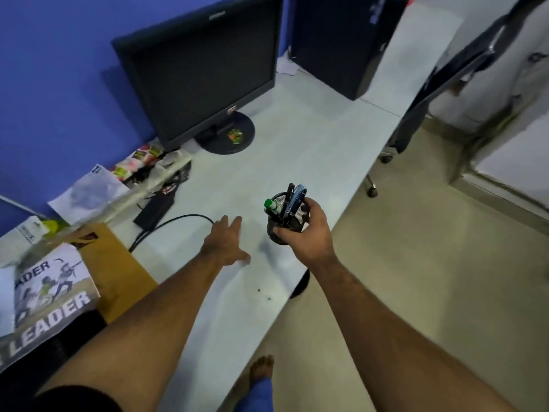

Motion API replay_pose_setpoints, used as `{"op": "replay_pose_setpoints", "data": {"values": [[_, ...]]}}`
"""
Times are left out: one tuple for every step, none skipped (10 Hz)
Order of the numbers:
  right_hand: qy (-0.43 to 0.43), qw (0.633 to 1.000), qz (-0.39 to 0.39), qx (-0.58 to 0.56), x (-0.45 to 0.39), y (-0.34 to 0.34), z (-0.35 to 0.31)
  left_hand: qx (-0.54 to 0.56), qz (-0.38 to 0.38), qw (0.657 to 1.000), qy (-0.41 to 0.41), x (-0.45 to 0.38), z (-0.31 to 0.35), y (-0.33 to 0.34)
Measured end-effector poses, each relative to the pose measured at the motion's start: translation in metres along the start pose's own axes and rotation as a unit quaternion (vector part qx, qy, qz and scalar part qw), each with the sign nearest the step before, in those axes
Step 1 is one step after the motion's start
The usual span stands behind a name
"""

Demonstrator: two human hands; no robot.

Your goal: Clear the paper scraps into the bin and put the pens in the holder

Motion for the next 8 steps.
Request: {"op": "replay_pose_setpoints", "data": {"values": [[0.004, 0.999, -0.028, 0.022, -0.029, 0.033, -0.003, -0.034, -0.061, 0.998, -0.01, -0.016, -0.017, 0.019], [0.002, 0.999, -0.041, 0.027, -0.048, 0.052, -0.009, -0.041, -0.066, 0.997, -0.013, -0.023, -0.019, 0.025], [-0.006, 0.998, -0.045, 0.038, -0.065, 0.07, -0.009, -0.032, -0.06, 0.998, -0.015, -0.027, -0.021, 0.027], [-0.004, 0.997, -0.051, 0.058, -0.075, 0.083, -0.002, -0.027, -0.054, 0.998, -0.024, -0.027, -0.021, 0.026], [-0.007, 0.997, -0.044, 0.055, -0.079, 0.086, 0.013, -0.023, -0.049, 0.998, -0.026, -0.028, -0.021, 0.027], [-0.006, 0.998, -0.035, 0.061, -0.082, 0.087, 0.025, -0.019, -0.049, 0.998, -0.03, -0.027, -0.019, 0.025], [0.015, 0.996, -0.033, 0.086, -0.084, 0.089, 0.039, -0.01, -0.056, 0.998, -0.035, -0.025, -0.018, 0.023], [0.03, 0.996, -0.019, 0.083, -0.078, 0.076, 0.048, -0.046, -0.047, 0.997, -0.029, -0.022, -0.013, 0.019]]}}
Point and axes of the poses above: each hand's wrist, its own x-axis away from the middle knuckle, its own y-axis out of the palm, z = x × y, the point moved 7 cm from there along -x, towards the middle knuckle, and after that the axes turned 15 degrees about y, right-handed, at the moved point
